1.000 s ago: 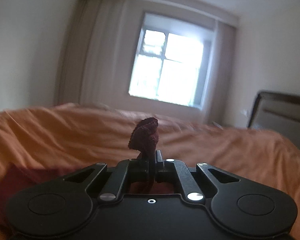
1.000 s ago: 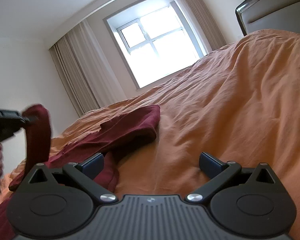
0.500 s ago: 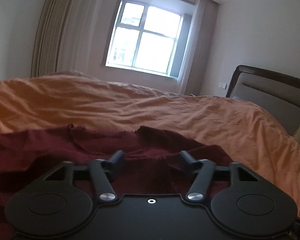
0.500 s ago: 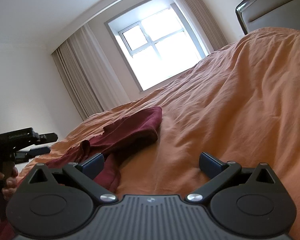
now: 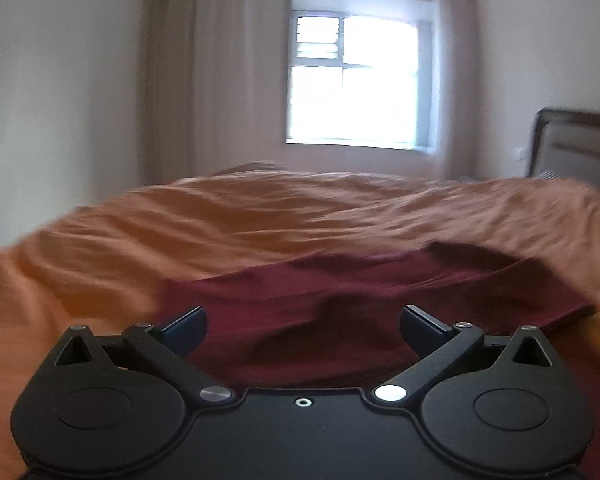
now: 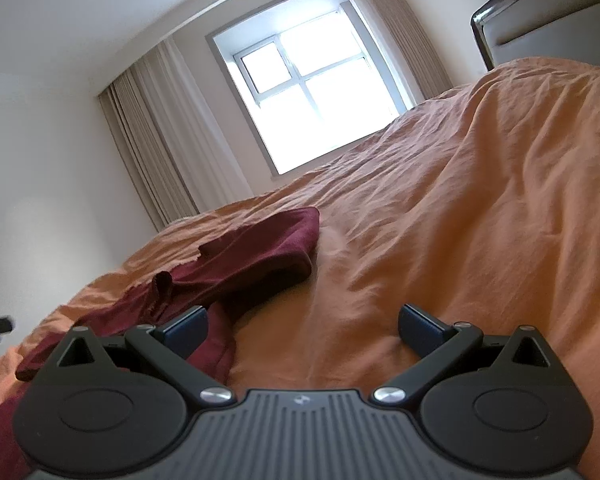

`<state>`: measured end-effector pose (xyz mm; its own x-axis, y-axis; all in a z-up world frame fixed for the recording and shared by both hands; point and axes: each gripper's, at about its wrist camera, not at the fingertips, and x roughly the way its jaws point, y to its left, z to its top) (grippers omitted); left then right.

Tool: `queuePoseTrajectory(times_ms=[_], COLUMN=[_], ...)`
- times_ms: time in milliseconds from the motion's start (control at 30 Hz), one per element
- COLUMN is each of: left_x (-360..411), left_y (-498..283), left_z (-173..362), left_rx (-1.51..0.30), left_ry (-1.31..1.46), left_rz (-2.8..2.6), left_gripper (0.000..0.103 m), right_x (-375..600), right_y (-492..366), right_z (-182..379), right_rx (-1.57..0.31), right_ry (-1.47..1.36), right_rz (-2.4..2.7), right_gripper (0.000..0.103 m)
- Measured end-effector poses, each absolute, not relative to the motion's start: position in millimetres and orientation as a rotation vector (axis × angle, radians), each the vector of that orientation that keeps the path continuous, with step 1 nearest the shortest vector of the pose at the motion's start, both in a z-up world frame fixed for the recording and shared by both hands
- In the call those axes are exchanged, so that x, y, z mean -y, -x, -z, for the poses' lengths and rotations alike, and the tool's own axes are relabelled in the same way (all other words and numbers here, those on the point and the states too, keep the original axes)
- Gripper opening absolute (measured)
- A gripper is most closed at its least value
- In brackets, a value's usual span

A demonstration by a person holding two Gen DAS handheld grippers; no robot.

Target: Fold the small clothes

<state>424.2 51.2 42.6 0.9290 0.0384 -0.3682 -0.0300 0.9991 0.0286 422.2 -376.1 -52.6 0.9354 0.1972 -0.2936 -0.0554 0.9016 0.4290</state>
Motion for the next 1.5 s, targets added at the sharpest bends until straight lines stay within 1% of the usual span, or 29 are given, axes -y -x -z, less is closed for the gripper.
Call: queuePoseTrajectory(times_ms=[233, 367, 467, 633, 800, 900, 1033, 1067, 1133, 1167, 1200, 1367, 1500], left_x=[-113, -121, -122, -133, -139, -138, -133, -132, -131, -133, -134, -138, -132], left_y=[-413, -414, -420, -427, -437, -440, -437, -437, -438, -439, -441, -439, -436], left_z=[-16, -2, 7, 15, 14, 10, 3, 2, 1, 1, 2, 5, 7], left_rx=[-0.403, -0.422, -0.439, -0.455, -0.456, -0.429, -0.356, -0.345, -0.340, -0.350, -0.367, -0.394, -0.405], left_ry=[-0.062, -0.105, -0.144, -0.102, -0.092, -0.116, -0.148, -0.155, -0.156, -0.153, -0.150, -0.136, -0.181], left_rz=[-0.182, -0.172, -0.181, -0.186, -0.204, -0.210, -0.200, -0.206, -0.225, -0.235, -0.251, -0.305, -0.322], left_gripper=[0.102, 0.102, 0.102, 0.102, 0.100, 0.100, 0.100, 0.099, 0.092, 0.086, 0.084, 0.077, 0.076], right_x=[367, 355, 339, 284, 211, 184, 176, 177, 181, 185, 189, 203, 206], right_y=[-432, -444, -448, -462, -498, -516, -541, -547, -557, -557, -557, -548, -545], right_z=[50, 39, 25, -4, -14, -10, 2, 6, 16, 20, 24, 32, 33], right_rx=[-0.406, -0.497, -0.504, -0.451, -0.467, -0.460, -0.491, -0.508, -0.551, -0.565, -0.567, -0.537, -0.535], right_ry=[-0.362, -0.270, -0.190, 0.021, 0.183, 0.195, 0.094, 0.076, 0.068, 0.055, 0.030, -0.004, -0.022], right_rz=[-0.096, -0.069, -0.043, -0.116, -0.227, -0.247, -0.215, -0.198, -0.155, -0.147, -0.153, -0.152, -0.159], right_gripper=[0.103, 0.103, 0.103, 0.103, 0.103, 0.103, 0.103, 0.103, 0.103, 0.103, 0.103, 0.103, 0.103])
